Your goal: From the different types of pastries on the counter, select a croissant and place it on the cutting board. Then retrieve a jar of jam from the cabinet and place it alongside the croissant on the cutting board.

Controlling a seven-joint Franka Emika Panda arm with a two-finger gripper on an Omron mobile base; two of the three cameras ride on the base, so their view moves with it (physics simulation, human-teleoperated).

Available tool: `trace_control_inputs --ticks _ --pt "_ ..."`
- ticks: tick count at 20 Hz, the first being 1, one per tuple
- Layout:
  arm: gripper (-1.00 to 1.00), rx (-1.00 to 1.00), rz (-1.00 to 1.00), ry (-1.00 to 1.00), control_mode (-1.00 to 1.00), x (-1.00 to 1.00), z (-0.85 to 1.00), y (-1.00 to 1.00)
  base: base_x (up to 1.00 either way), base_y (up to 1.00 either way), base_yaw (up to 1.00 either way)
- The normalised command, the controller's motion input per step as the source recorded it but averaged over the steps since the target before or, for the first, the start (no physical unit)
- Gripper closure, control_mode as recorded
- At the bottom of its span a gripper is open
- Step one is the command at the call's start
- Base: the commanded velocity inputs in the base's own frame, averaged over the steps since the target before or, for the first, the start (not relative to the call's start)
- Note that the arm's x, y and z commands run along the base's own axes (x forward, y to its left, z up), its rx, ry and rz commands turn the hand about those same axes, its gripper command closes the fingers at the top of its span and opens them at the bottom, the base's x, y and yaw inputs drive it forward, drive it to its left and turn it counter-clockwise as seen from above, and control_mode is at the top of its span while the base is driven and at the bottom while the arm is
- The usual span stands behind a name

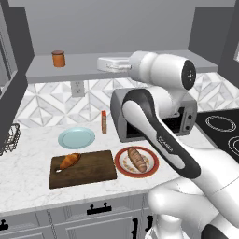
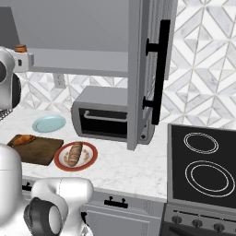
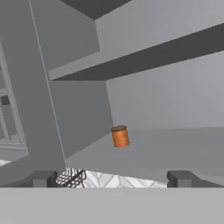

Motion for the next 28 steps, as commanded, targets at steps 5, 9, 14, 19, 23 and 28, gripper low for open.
trace_control_inputs --ticks 5,9,14,19,23,28 --pt "-1.00 -0.09 0.02 -0.13 -1.00 0.00 0.08 -0.04 0.00 0.00 0.00" --pt "-1.00 -0.26 0.00 -0.23 -1.00 0.08 0.21 0.00 0.00 0.00 0.00" --pt "-1.00 -0.18 -0.03 -0.02 -1.00 0.15 0.01 0.00 0.00 0.00 0.00" --pt "-1.00 -0.07 -0.11 0.08 -1.00 0.10 0.00 0.00 0.00 0.00 0.00" --pt "-1.00 0.00 -0.03 0.00 -1.00 0.00 -0.03 0.03 0.00 0.00 0.00" --pt "-1.00 -0.03 -0.19 0.01 -1.00 0.00 -0.34 0.13 0.00 0.00 0.00"
